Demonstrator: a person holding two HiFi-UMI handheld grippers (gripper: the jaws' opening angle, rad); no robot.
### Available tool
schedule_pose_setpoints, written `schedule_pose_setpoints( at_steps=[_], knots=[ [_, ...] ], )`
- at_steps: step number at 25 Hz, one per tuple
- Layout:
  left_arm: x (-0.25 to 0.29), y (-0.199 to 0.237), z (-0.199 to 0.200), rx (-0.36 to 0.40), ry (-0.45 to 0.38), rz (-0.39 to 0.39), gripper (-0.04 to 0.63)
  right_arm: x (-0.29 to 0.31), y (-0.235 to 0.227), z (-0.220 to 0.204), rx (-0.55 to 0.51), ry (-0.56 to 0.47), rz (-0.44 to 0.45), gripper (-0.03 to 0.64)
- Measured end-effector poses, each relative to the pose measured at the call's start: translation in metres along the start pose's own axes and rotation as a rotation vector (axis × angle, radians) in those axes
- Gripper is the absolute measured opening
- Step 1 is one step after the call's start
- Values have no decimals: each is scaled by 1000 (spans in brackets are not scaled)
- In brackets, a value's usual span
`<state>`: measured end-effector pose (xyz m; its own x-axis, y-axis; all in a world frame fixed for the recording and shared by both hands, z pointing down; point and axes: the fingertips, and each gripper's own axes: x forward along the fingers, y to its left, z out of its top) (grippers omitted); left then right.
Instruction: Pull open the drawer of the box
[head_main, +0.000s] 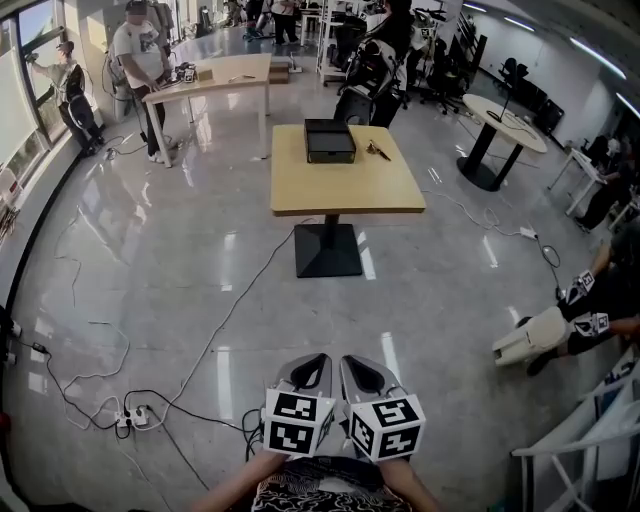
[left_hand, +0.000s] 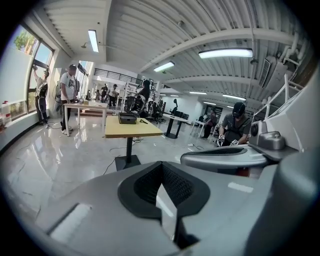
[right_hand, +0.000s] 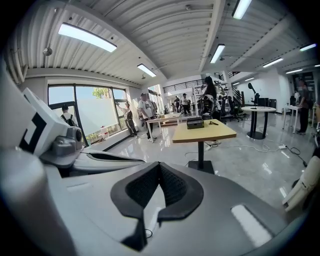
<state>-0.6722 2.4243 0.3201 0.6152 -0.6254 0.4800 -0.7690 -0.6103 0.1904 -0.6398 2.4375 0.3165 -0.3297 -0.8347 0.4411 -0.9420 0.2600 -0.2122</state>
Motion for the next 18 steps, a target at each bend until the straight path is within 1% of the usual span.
schedule_pose_setpoints(
  at_steps=[3,4,7,8,9,11,13,15,18],
  knots=[
    [74,-10,-1,-3,-2,-11,12,30,-68,-8,8,-3,-7,6],
    [91,-4,2,-6,-2,-14,12,44,-80,-6,13,-1,-10,6],
    [131,44,35,0,3,-12,14,107,-93,26,28,8,-9,6],
    [156,55,51,3,4,-9,12,130,-110,40,28,10,-5,6],
    [191,61,67,4,5,-6,14,152,-138,55,26,11,-1,6],
    [279,60,104,4,6,6,12,198,-216,84,17,10,10,6],
    [385,49,149,3,12,21,14,243,-316,120,17,9,26,6],
    [500,28,209,10,18,34,12,286,-430,171,25,8,45,6],
    [689,-13,323,16,31,58,14,351,-623,267,32,16,71,6]
  ],
)
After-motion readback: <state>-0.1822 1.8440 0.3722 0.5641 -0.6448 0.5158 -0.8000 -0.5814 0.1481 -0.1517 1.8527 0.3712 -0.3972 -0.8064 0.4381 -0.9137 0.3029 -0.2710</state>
